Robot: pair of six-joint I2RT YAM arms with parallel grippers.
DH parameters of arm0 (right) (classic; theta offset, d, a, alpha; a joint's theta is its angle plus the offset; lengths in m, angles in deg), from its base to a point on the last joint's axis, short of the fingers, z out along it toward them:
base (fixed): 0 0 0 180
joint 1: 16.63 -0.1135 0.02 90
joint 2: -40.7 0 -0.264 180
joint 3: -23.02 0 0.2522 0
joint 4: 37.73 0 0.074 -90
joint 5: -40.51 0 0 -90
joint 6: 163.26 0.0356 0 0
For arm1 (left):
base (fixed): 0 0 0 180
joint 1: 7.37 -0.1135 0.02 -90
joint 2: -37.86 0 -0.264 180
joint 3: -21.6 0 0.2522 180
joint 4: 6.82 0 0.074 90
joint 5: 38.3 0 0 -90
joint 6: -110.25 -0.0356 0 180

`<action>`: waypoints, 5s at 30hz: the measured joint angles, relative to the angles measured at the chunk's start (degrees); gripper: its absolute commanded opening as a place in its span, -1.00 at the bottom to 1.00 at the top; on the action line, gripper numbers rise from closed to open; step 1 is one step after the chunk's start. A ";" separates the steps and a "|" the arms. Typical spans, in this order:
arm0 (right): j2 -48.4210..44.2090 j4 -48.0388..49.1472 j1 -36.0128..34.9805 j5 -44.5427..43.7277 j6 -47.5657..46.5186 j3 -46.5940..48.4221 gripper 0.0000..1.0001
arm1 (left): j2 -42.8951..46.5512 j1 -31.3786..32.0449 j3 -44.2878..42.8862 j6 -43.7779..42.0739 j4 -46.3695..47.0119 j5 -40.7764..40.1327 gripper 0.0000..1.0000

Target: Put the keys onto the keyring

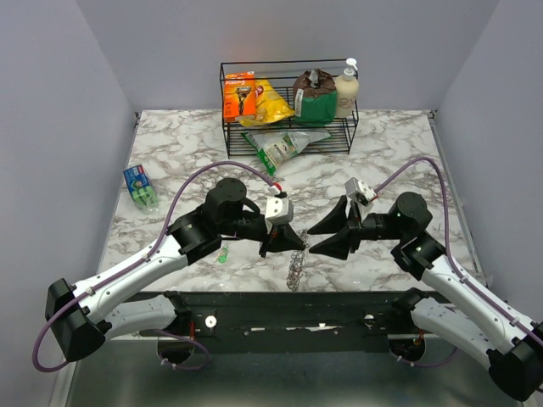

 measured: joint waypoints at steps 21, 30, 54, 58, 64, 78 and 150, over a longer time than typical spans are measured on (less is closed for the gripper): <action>1.36 -0.52 -0.94 0.52 -0.15 0.24 -0.99 | -0.24 -0.22 0.02 1.75 1.27 -0.09 -1.00; 1.14 -0.96 -0.94 -0.61 -0.20 0.24 -0.99 | -0.22 -0.22 0.00 1.90 1.05 -2.25 -0.84; -1.90 0.74 -0.96 -5.77 0.90 -0.94 -0.99 | 7.85 0.00 2.91 2.29 5.51 -11.58 0.22; -5.03 4.76 -0.98 -8.00 2.91 -2.75 -0.99 | 9.14 -0.26 4.48 3.63 8.92 -11.50 0.19; -6.19 12.41 -0.96 -8.96 6.47 -4.37 -0.99 | 9.20 -0.61 6.49 5.79 13.29 -10.21 0.16; -5.77 25.40 -0.98 -8.02 11.91 -7.06 -0.99 | 6.64 -0.81 6.49 9.01 20.11 -2.91 -0.01; -1.88 -0.42 -1.03 -8.04 -4.61 2.54 0.48 | 0.31 -0.92 -8.46 -2.36 -9.75 -8.94 -1.00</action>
